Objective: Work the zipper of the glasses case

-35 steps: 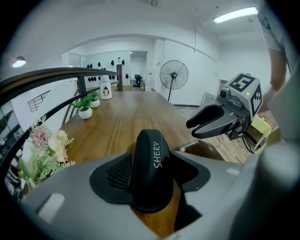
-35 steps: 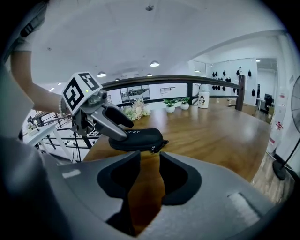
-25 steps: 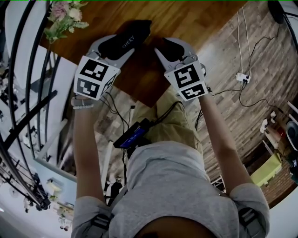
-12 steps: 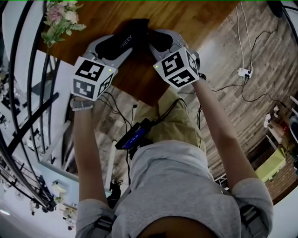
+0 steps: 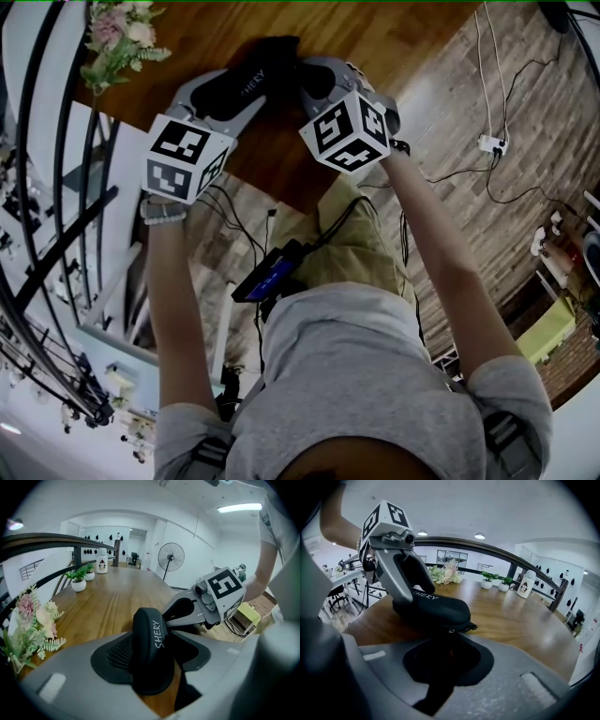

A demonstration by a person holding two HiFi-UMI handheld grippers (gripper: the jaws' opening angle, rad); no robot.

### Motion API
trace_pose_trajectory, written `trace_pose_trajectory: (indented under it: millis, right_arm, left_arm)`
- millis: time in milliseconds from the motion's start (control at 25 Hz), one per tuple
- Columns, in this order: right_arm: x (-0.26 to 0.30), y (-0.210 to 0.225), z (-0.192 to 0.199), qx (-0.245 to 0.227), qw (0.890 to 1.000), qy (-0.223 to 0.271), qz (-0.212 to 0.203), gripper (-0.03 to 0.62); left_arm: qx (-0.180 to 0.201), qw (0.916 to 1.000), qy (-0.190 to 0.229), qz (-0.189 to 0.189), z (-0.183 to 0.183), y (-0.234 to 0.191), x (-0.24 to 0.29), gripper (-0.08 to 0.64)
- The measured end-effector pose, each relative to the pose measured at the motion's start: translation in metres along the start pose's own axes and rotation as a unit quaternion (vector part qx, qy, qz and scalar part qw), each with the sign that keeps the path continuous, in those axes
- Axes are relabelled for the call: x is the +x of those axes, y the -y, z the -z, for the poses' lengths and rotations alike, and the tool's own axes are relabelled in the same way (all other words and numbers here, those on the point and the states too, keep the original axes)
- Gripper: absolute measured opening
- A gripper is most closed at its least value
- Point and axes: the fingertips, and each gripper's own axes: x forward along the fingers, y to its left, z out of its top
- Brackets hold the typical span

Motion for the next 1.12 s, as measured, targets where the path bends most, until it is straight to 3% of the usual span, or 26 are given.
trace_pose_trajectory:
  millis: [80, 440, 1120]
  right_arm:
    - [-0.001, 0.002, 0.002, 0.013, 1.000, 0.001, -0.001, 0.005]
    - [-0.001, -0.001, 0.002, 0.040, 0.999, 0.004, -0.024, 0.002]
    - [0.000, -0.048, -0.004, 0.015, 0.998, 0.016, -0.054, 0.003]
  left_arm:
    - [0.002, 1.0000, -0.003, -0.001, 0.000, 0.000, 0.000, 0.267]
    - [0.005, 0.9999, -0.011, -0.009, 0.002, -0.002, 0.003, 0.267]
    - [0.003, 1.0000, -0.002, 0.001, 0.001, -0.007, 0.007, 0.268]
